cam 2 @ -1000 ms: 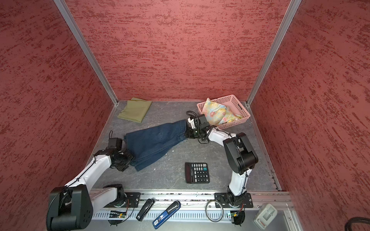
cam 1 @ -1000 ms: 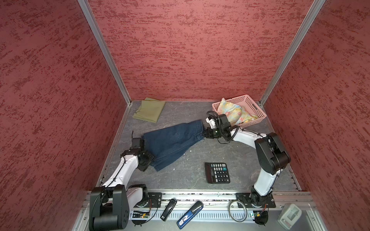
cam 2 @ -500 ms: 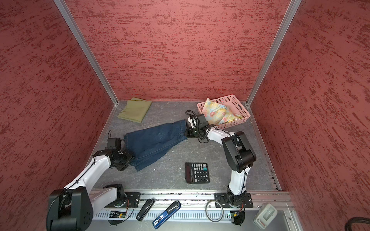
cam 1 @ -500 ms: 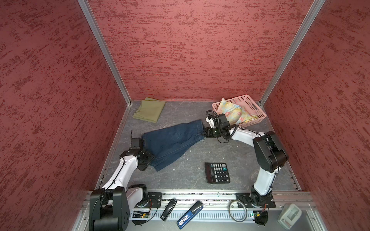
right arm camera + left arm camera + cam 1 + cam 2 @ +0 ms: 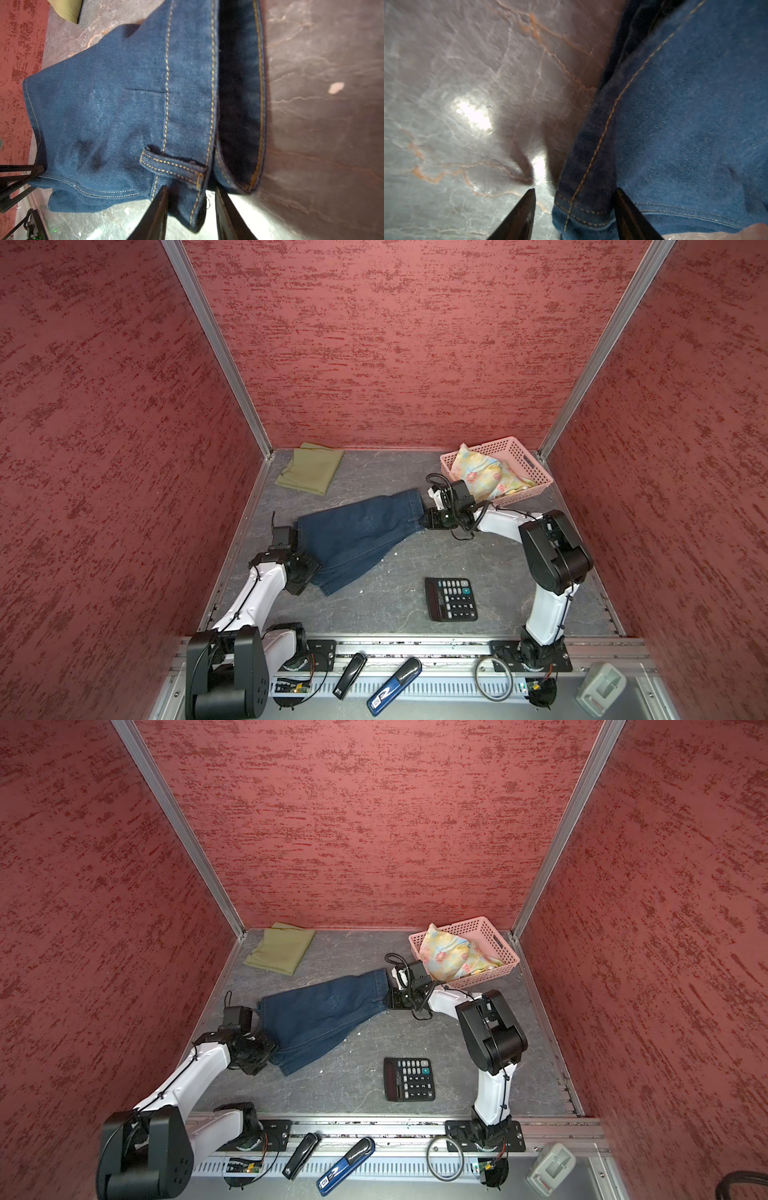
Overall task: Fold and stack skirts
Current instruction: Smooth out the skirt at the center of the table.
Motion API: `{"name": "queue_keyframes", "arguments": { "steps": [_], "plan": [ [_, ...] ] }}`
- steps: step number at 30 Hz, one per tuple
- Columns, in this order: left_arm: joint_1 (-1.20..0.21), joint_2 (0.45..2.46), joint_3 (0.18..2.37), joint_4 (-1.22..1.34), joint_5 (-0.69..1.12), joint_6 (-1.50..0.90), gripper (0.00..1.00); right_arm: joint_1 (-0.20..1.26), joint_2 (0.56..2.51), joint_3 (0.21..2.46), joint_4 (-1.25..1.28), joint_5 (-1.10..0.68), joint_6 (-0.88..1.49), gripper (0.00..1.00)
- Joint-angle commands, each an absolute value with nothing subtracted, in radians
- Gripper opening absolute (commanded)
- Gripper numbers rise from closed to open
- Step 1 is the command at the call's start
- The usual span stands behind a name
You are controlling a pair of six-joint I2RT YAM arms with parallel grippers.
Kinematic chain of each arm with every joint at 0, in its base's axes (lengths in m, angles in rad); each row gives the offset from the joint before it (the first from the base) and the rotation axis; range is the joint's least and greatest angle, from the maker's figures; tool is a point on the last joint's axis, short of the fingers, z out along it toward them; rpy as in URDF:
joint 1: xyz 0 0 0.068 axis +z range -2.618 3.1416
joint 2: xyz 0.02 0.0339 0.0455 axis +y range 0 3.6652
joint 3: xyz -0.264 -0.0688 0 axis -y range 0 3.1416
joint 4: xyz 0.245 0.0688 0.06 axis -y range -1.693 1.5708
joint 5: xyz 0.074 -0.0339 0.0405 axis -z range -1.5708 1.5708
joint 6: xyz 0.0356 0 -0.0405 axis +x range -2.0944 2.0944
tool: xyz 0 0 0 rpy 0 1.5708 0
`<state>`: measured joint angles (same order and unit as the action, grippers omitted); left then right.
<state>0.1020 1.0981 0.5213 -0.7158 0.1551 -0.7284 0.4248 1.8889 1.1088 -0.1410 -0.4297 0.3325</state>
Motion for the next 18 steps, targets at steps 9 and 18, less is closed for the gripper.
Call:
{"name": "queue_keyframes", "arguments": {
  "steps": [9, 18],
  "plan": [
    [0.107, 1.080, 0.533, -0.710, 0.150, -0.729, 0.61, 0.451, 1.847, 1.051, 0.071, -0.619, 0.455, 0.29],
    [0.111, 1.047, 0.517, -0.698, 0.161, -0.733, 0.59, 0.453, 1.810, 1.080, 0.039, -0.591, 0.446, 0.00]
  ]
}}
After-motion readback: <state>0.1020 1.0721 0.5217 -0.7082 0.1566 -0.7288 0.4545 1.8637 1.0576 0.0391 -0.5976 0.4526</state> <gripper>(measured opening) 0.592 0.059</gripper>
